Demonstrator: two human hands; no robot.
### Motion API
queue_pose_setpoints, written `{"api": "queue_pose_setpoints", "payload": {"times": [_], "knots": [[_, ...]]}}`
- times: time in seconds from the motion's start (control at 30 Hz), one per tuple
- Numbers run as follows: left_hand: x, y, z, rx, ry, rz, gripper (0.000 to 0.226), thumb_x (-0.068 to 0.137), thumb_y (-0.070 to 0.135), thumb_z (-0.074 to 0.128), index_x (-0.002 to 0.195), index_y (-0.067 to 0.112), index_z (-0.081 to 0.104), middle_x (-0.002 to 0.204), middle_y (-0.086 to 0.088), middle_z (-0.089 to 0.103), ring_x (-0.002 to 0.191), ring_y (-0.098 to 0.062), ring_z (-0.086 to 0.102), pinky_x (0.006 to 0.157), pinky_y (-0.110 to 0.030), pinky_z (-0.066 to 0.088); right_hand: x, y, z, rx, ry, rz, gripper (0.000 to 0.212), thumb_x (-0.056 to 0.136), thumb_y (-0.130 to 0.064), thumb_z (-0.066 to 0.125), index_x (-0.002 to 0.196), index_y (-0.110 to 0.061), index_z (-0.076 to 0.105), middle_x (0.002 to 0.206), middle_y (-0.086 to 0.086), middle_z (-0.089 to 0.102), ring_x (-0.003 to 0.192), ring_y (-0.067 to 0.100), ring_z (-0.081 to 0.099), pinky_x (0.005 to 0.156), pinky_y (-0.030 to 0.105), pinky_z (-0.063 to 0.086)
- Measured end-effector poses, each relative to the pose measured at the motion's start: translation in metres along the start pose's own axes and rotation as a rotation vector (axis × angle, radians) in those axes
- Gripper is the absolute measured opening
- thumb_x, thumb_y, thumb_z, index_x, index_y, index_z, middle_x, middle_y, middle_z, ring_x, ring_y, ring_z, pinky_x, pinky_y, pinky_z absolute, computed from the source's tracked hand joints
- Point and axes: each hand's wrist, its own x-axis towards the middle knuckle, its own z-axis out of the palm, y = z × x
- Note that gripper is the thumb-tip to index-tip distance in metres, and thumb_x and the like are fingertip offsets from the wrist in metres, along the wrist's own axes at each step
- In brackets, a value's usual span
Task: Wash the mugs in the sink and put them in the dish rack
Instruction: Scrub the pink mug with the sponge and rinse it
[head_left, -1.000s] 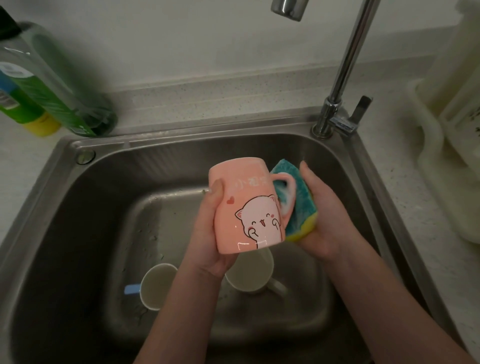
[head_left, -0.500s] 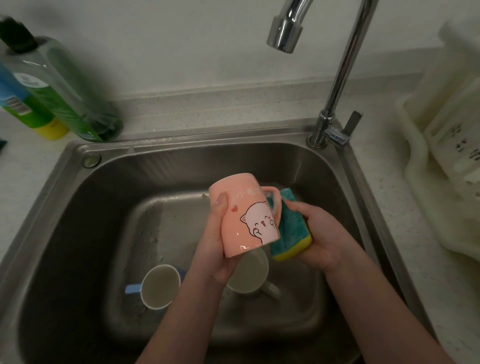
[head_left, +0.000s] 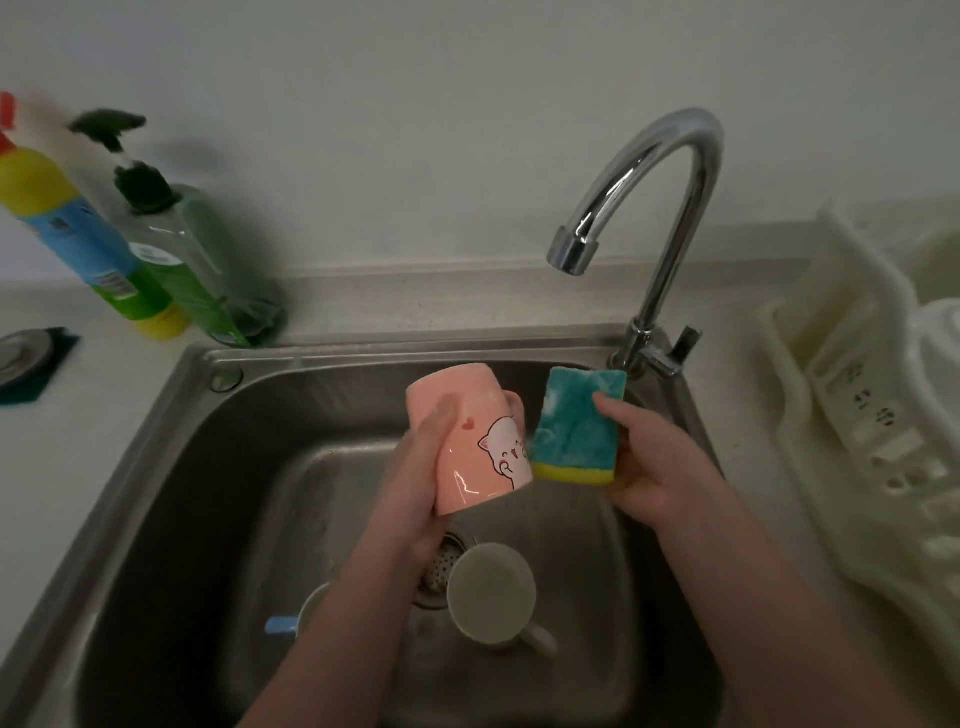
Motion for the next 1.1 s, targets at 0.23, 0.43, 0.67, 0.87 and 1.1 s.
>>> {"api": "queue_pose_setpoints", "payload": {"times": [0.23,0.43,0.67,0.87,1.1], "knots": [[0.009,0.022,0.006,0.071,0.017,0.119,0.077,0.065,0.053,0.076,0.125,0.007,0.059,0.117,-0.023,0.066,0.112,-0.043,0.060,0.098,-0.063,0.044,0.020,-0.025,0.022,0.014,0.043,-0.011,0.024,0.092,-0.015,0.058,0.116,-0.010,0.057,0.113,0.013,0.066,0.104,0.027,0.063,0.075,0.037,0.051],[0.012,0.029,0.002,0.183,0.092,0.167,0.064,0.068,0.044,0.077,0.119,0.010,0.059,0.106,-0.015,0.072,0.097,-0.031,0.070,0.087,-0.054,0.054,0.036,-0.038,0.040,0.138,0.061,-0.080,0.018,0.091,-0.004,0.058,0.108,-0.009,0.056,0.098,0.012,0.067,0.087,0.020,0.065,0.064,0.028,0.053],[0.014,0.045,0.005,0.214,0.100,0.223,0.050,0.068,0.039,0.070,0.107,0.009,0.064,0.098,-0.014,0.074,0.091,-0.028,0.071,0.079,-0.043,0.058,0.059,-0.043,0.062,0.161,0.036,-0.116,0.016,0.091,-0.002,0.056,0.106,-0.006,0.056,0.101,0.014,0.066,0.094,0.024,0.066,0.076,0.030,0.055],[0.019,0.054,0.005,0.215,0.127,0.249,0.052,0.067,0.040,0.081,0.105,0.009,0.065,0.096,-0.012,0.074,0.091,-0.030,0.071,0.082,-0.048,0.057,0.077,-0.044,0.068,0.200,0.034,-0.117,0.032,0.093,0.001,0.052,0.124,-0.003,0.051,0.116,0.017,0.062,0.103,0.026,0.062,0.080,0.031,0.052],[0.023,0.054,0.011,0.211,0.135,0.245,0.062,0.063,0.044,0.083,0.110,0.008,0.063,0.101,-0.013,0.073,0.095,-0.030,0.071,0.087,-0.054,0.055,0.087,-0.047,0.071,0.214,0.092,-0.201,0.038,0.087,0.006,0.059,0.124,0.001,0.051,0.116,0.019,0.062,0.095,0.024,0.065,0.074,0.029,0.057]]}}
